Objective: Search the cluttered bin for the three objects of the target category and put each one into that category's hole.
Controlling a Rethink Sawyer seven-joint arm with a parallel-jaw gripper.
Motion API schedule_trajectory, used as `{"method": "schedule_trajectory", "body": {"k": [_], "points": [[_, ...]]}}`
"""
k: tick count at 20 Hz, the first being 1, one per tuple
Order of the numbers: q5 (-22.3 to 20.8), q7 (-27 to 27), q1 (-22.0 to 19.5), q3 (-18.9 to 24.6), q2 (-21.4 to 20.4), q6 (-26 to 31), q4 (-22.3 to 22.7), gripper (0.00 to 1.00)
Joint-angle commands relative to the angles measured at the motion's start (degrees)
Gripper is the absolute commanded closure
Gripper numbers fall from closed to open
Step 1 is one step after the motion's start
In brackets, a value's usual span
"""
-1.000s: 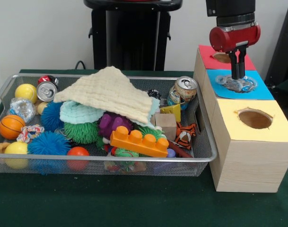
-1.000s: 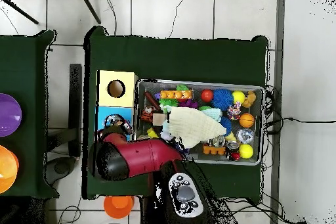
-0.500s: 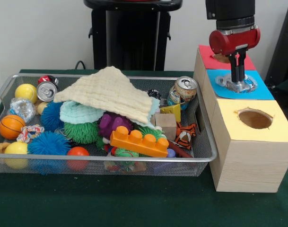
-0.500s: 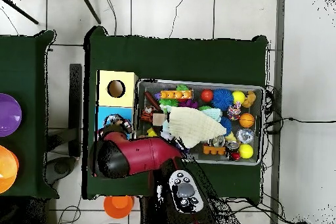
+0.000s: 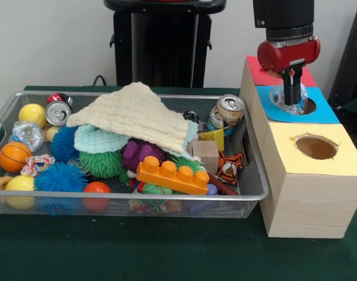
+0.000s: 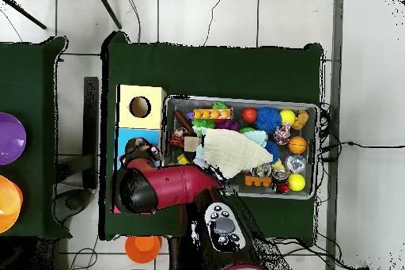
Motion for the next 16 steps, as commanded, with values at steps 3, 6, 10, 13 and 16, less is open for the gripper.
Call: {"method": "schedule_trajectory", "body": {"k": [3, 6, 10, 13, 16], "points": [[-2.60, 4.63, 0.14, -1.15, 6.30, 5.57, -3.39, 1.00], [-2.46, 4.89, 0.24, -1.18, 6.00, 6.38, -2.60, 1.00], [-2.42, 5.43, 0.84, -1.67, 6.04, 6.00, -2.13, 1.00], [-2.43, 5.59, 1.14, -2.02, 6.06, 5.78, -2.32, 1.00], [-2.65, 5.98, 1.40, -2.61, 6.28, 4.62, -2.00, 1.00]]}}
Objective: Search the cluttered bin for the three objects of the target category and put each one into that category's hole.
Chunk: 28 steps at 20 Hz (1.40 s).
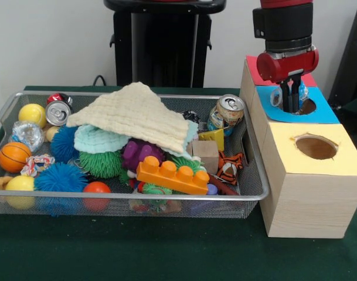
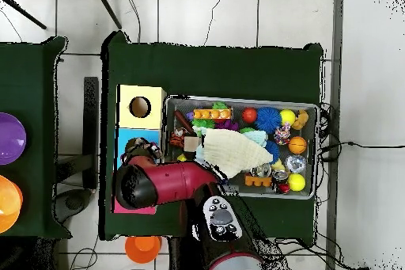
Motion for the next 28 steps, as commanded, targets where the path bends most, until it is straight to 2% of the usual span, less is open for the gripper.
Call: {"method": "schedule_trajectory", "body": {"k": [1, 11, 16, 23, 28], "points": [[-2.67, 6.06, 0.63, -1.91, 3.81, 4.48, -0.08, 1.00], [-1.19, 6.17, -0.57, -1.00, -4.35, 7.65, 1.46, 1.00], [-0.94, 7.03, -0.13, -1.51, -8.11, 7.29, 1.71, 1.00], [-0.88, 7.40, 0.57, -2.36, -8.09, 6.61, 0.33, 1.00], [-0.81, 6.44, 1.37, -4.21, -7.62, 11.24, 0.23, 1.00]]}}
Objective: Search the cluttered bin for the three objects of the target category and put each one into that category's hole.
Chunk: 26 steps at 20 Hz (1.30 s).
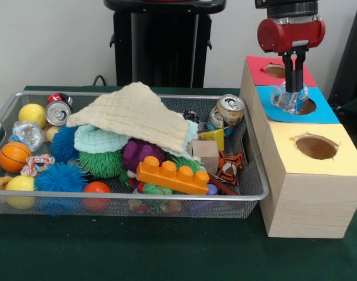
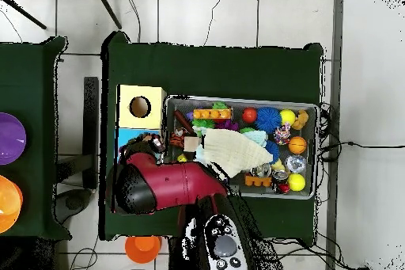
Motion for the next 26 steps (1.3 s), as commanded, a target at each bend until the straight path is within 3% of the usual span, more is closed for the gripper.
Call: {"method": "schedule_trajectory", "body": {"k": [1, 8, 13, 21, 26], "points": [[-0.73, 6.25, 0.36, -1.97, 0.63, 10.07, 0.38, 1.00], [0.17, 4.42, -0.98, -0.31, 1.09, 18.62, 1.01, 1.00], [-0.99, 4.89, -0.37, -1.15, 0.82, 21.22, 0.81, 1.00], [-1.98, 6.16, 0.79, -2.37, 0.29, 21.73, 0.53, 1.00], [-2.29, 5.74, -0.57, -0.87, 4.04, 17.52, 1.20, 1.00]]}}
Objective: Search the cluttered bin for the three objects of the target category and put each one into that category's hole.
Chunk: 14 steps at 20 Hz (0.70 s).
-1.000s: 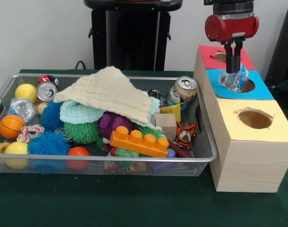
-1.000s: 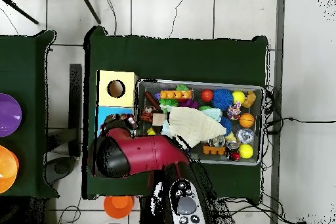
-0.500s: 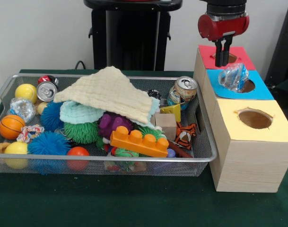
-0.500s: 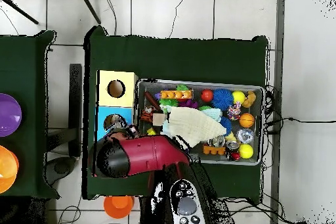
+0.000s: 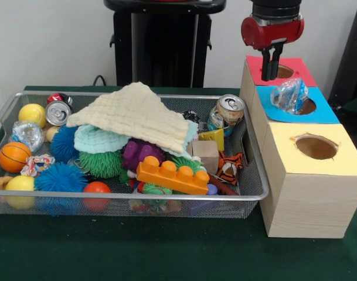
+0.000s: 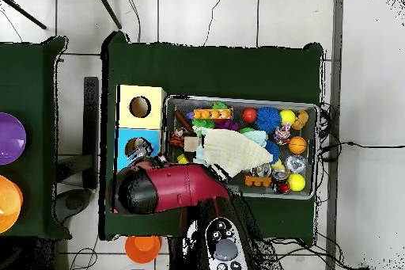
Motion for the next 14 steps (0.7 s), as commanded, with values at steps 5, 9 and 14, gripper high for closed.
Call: {"method": "schedule_trajectory", "body": {"k": [5, 9, 14], "points": [[-2.60, 5.97, -1.77, 1.53, 5.38, -2.56, 1.62, 1.00], [-2.68, 6.12, -1.65, 1.45, 6.52, -3.50, 0.79, 1.00], [-2.67, 5.90, -2.13, 2.21, 7.58, -5.24, 0.25, 1.00]]}}
